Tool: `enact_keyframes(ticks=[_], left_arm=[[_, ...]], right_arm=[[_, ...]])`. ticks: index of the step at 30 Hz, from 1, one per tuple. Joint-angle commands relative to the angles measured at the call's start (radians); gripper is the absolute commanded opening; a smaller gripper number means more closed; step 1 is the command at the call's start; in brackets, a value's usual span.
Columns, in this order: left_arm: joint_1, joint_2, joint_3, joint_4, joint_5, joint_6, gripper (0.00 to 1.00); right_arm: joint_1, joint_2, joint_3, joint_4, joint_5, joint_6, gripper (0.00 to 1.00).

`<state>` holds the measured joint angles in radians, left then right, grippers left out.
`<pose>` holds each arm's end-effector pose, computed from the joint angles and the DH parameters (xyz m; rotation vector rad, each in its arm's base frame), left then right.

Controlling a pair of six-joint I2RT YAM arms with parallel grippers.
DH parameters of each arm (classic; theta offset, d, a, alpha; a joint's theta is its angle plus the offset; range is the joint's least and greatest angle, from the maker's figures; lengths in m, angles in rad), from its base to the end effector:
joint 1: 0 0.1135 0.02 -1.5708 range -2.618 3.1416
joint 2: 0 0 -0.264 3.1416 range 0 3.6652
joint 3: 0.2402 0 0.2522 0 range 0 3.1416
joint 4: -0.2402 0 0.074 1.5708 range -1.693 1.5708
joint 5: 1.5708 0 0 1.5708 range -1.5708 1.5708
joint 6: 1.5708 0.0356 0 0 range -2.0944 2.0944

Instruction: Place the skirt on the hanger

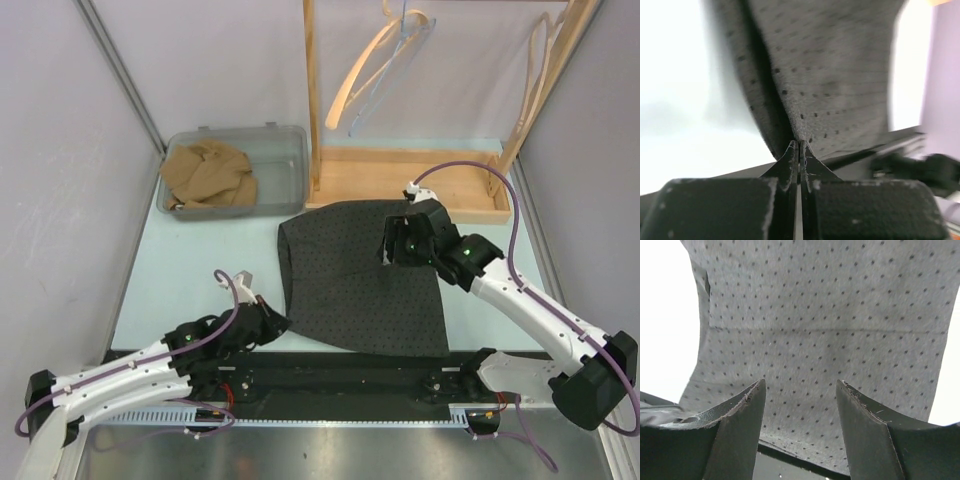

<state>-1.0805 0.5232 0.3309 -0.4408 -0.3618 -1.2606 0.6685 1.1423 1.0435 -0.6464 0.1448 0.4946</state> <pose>0.0722 -0.1085 0.1940 -0.4200 2.2768 -0.9111 0.1917 0.1449 0.3151 -0.1293 2.3408 0.4217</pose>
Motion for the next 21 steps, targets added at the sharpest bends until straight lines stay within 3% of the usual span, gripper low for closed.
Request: enact_keyframes(ticks=[1, 3, 5, 7, 10, 12, 16, 20, 21], left_arm=[[-0.009, 0.004, -0.027, -0.134, 0.027, -0.05, 0.0], [-0.009, 0.018, 0.002, -0.221, 0.017, -0.019, 0.01], [-0.009, 0.034, 0.062, -0.284, -0.018, 0.007, 0.26], [-0.007, 0.034, 0.136, -0.383, -0.052, 0.036, 0.65], [-0.007, 0.028, 0.247, -0.475, -0.141, 0.092, 0.83], [-0.006, 0.027, 0.287, -0.477, -0.189, 0.157, 0.86], [0.004, 0.066, 0.374, -0.415, -0.189, 0.303, 0.99], [0.014, 0.123, 0.425, -0.351, -0.157, 0.439, 1.0], [0.02, 0.129, 0.431, -0.336, -0.132, 0.464, 1.0]], right_arm=[[-0.061, -0.012, 0.001, 0.082, -0.043, -0.005, 0.63], [-0.078, -0.006, 0.004, 0.097, -0.068, -0.005, 0.62], [-0.092, -0.001, 0.016, 0.116, -0.073, -0.022, 0.63], [-0.095, -0.007, 0.029, 0.132, -0.073, -0.03, 0.66], [-0.087, -0.044, 0.053, 0.197, -0.082, -0.048, 0.81], [-0.073, -0.067, 0.078, 0.234, -0.064, -0.059, 0.99], [-0.061, -0.088, 0.139, 0.364, -0.042, -0.07, 1.0], [-0.052, -0.029, 0.239, 0.416, 0.044, -0.068, 0.99], [-0.055, -0.012, 0.262, 0.444, 0.047, -0.065, 0.9]])
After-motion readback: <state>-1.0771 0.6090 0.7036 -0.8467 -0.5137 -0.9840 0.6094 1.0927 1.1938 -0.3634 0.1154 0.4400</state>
